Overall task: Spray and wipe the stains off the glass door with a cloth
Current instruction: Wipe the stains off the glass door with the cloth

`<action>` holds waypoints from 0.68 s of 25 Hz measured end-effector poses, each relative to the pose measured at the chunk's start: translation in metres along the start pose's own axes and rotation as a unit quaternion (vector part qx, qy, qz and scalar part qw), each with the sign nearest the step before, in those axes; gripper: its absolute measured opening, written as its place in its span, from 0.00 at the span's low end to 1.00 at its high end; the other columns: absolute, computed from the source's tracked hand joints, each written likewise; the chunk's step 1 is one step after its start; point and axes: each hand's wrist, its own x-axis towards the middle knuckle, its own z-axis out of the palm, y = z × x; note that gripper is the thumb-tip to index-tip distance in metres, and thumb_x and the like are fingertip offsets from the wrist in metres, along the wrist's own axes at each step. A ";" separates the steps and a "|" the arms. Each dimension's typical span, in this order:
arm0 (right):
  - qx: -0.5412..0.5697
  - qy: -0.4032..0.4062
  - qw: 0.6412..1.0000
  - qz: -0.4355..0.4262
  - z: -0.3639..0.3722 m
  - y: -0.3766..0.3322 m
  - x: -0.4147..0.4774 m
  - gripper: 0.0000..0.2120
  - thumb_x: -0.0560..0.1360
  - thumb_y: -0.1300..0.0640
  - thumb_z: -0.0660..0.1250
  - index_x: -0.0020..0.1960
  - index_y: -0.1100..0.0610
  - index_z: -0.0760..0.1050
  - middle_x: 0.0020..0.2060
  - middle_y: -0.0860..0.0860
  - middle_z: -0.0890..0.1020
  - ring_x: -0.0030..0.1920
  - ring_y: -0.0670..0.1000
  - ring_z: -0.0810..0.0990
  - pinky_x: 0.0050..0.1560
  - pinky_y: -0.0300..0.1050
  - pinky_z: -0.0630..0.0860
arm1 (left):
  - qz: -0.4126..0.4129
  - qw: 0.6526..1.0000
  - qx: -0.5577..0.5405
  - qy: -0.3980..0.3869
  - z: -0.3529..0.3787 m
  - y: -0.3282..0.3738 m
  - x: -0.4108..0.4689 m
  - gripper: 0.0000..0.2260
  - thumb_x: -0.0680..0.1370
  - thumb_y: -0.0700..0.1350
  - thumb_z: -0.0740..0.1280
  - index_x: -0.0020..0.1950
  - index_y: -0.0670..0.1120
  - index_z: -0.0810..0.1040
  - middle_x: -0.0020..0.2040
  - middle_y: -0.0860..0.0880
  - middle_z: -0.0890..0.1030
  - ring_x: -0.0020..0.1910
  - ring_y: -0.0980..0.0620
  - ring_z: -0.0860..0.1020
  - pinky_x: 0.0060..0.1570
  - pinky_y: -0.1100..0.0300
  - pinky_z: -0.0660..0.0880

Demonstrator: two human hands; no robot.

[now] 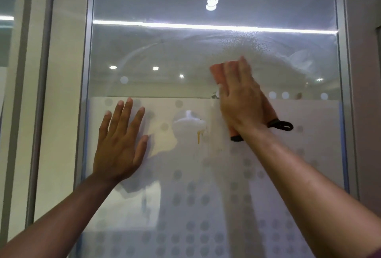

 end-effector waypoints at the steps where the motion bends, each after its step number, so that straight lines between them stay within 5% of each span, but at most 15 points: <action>1: -0.005 -0.026 0.998 -0.050 0.006 -0.007 -0.006 0.26 0.86 0.50 0.57 0.82 0.52 0.61 0.86 0.58 0.59 0.85 0.63 0.60 0.78 0.64 0.66 | 0.001 1.000 -0.003 0.000 -0.001 0.000 0.000 0.32 0.87 0.60 0.51 0.89 0.47 0.58 0.91 0.42 0.53 0.90 0.39 0.52 0.87 0.34 0.53; 4: -0.025 -0.049 0.995 -0.089 0.004 0.008 -0.010 0.25 0.87 0.48 0.56 0.84 0.51 0.60 0.86 0.56 0.59 0.85 0.61 0.59 0.79 0.64 0.65 | 0.000 1.000 -0.014 -0.001 -0.005 0.004 -0.001 0.31 0.87 0.58 0.52 0.89 0.46 0.59 0.90 0.41 0.54 0.89 0.37 0.54 0.86 0.33 0.55; 8: -0.037 0.053 0.993 0.100 -0.024 0.063 0.023 0.25 0.86 0.52 0.57 0.82 0.57 0.64 0.85 0.63 0.59 0.83 0.66 0.61 0.81 0.65 0.62 | -0.001 1.000 -0.015 -0.001 -0.008 0.006 0.000 0.31 0.87 0.57 0.54 0.88 0.45 0.60 0.89 0.40 0.55 0.89 0.36 0.56 0.85 0.31 0.57; 11: -0.021 0.049 0.981 0.185 -0.029 0.056 0.049 0.27 0.88 0.50 0.54 0.85 0.56 0.58 0.87 0.62 0.53 0.86 0.65 0.54 0.83 0.65 0.59 | -0.008 1.000 -0.008 -0.003 -0.007 0.007 -0.001 0.31 0.87 0.57 0.54 0.88 0.45 0.60 0.89 0.40 0.56 0.89 0.36 0.56 0.85 0.31 0.57; 17: -0.018 0.012 1.000 -0.002 0.001 -0.026 0.060 0.25 0.86 0.52 0.57 0.81 0.57 0.65 0.84 0.62 0.61 0.83 0.65 0.62 0.79 0.65 0.67 | -0.011 1.000 -0.003 0.000 -0.002 0.005 0.000 0.31 0.87 0.58 0.53 0.88 0.46 0.59 0.90 0.41 0.55 0.89 0.37 0.56 0.85 0.31 0.57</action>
